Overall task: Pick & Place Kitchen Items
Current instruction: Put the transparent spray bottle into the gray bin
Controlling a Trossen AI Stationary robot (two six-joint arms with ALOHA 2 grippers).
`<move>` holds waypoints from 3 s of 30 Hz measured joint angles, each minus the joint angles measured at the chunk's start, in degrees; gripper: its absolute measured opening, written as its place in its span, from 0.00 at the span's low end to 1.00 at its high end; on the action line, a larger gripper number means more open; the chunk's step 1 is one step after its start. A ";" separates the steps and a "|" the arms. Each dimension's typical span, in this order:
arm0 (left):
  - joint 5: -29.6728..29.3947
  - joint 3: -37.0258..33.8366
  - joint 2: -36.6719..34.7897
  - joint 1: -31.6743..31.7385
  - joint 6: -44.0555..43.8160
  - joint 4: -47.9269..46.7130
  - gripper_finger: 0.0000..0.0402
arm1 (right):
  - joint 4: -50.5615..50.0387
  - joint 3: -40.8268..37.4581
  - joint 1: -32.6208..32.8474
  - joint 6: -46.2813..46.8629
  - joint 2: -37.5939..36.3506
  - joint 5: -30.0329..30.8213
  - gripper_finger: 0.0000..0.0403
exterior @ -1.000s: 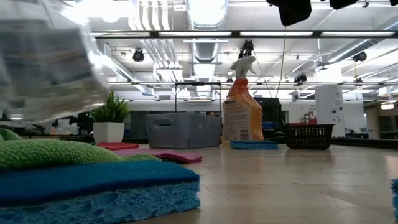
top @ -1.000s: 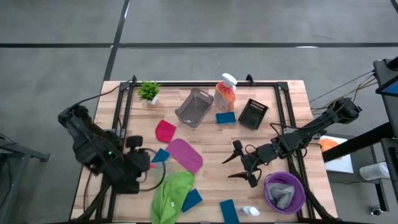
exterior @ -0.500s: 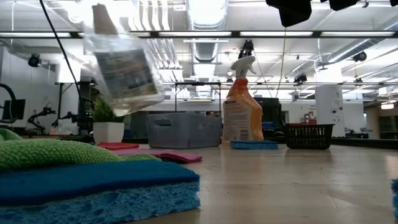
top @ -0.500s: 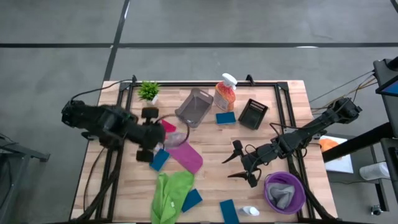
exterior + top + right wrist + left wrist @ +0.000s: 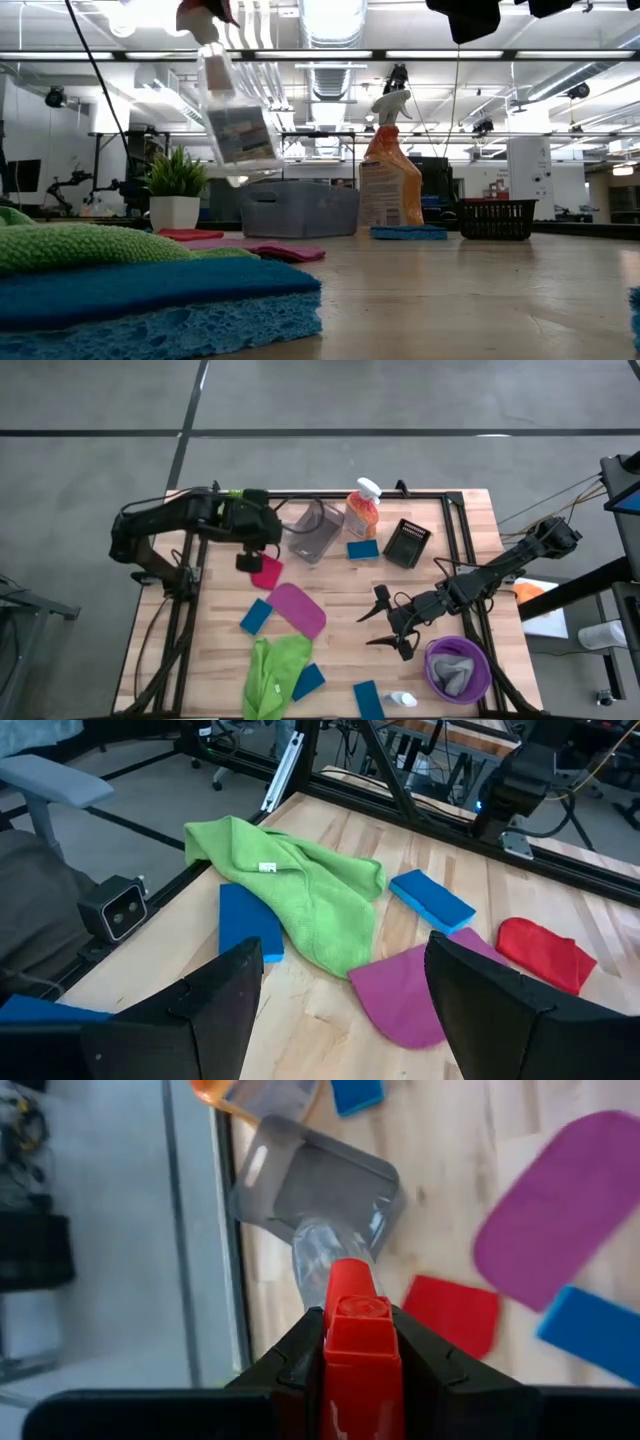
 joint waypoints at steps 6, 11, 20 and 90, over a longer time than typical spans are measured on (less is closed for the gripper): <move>-0.13 0.01 0.15 1.51 5.94 4.08 0.19 | -0.01 0.00 0.00 0.01 0.00 0.00 0.68; -0.14 0.35 0.15 1.66 8.73 6.15 0.19 | -0.02 0.00 -0.06 0.01 0.00 0.01 0.68; 5.25 0.35 6.36 5.89 13.51 7.48 0.19 | -0.05 0.00 -0.21 0.17 0.02 0.22 0.68; 13.29 7.82 16.68 17.22 25.40 8.32 0.50 | -1.44 -0.02 -0.17 1.78 0.02 0.14 0.68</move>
